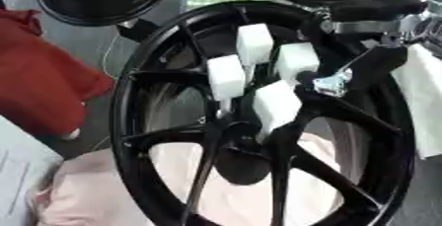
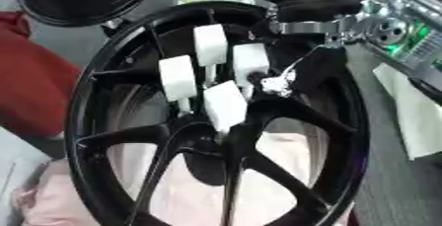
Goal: Pull the pin out of the wheel hub.
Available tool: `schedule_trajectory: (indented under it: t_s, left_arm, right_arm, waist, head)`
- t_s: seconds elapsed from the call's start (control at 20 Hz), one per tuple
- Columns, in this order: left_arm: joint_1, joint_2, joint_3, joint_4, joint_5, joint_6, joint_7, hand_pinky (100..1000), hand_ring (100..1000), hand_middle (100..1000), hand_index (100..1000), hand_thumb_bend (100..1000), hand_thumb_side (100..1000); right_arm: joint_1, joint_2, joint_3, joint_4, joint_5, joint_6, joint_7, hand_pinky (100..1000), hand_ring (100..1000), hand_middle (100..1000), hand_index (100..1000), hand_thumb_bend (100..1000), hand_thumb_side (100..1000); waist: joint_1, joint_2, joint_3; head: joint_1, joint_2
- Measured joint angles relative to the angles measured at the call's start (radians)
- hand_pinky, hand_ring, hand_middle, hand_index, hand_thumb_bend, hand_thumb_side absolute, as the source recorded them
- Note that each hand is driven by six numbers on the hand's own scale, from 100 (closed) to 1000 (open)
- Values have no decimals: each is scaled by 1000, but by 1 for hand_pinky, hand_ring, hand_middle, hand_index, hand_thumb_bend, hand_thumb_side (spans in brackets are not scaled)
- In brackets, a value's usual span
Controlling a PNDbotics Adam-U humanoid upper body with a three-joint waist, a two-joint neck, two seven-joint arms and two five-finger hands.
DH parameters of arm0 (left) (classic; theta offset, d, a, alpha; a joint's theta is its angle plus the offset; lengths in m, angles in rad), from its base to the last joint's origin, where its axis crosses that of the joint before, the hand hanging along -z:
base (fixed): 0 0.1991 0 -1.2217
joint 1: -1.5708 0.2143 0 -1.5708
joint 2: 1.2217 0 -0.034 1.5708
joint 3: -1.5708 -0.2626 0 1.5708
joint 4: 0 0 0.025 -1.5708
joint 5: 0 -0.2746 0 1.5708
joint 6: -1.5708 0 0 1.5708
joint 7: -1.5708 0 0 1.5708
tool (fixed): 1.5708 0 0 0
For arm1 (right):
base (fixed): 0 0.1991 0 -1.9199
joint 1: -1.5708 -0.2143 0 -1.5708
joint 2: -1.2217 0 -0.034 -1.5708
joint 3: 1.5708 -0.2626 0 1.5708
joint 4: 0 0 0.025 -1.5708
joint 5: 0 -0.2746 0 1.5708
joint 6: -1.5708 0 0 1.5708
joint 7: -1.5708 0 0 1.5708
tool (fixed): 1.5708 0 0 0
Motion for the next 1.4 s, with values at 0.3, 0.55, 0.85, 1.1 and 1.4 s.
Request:
schedule_trajectory:
  t_s: [0.3,0.55,0.85,1.1,1.4]
  left_arm:
    - [0,0,0,0,0,0,0,659,656,569,728,100,765]
    - [1,0,0,0,0,0,0,660,656,570,728,100,763]
    - [2,0,1,0,1,-1,2,660,657,570,728,100,759]
    - [6,-1,9,0,1,-3,11,660,657,570,728,100,757]
    - [13,-9,20,0,1,-5,24,660,657,570,727,100,750]
  right_arm:
    - [17,0,-30,-23,-97,30,-21,857,637,305,505,100,517]
    - [38,-3,-96,-40,-180,49,-27,858,622,277,481,100,498]
    - [69,-14,-205,-36,-288,87,-60,860,618,257,476,100,423]
    - [188,-42,-367,16,-324,94,-180,868,625,258,482,100,396]
    - [394,-33,-593,162,-190,74,-374,869,654,296,512,100,100]
  waist:
    - [0,0,-1]
    - [0,0,-8]
    - [0,0,-18]
    - [2,0,-35]
    - [25,0,-64]
  head:
    - [-3,0]
    - [-8,0]
    - [-14,1]
    - [-12,1]
    - [14,0]
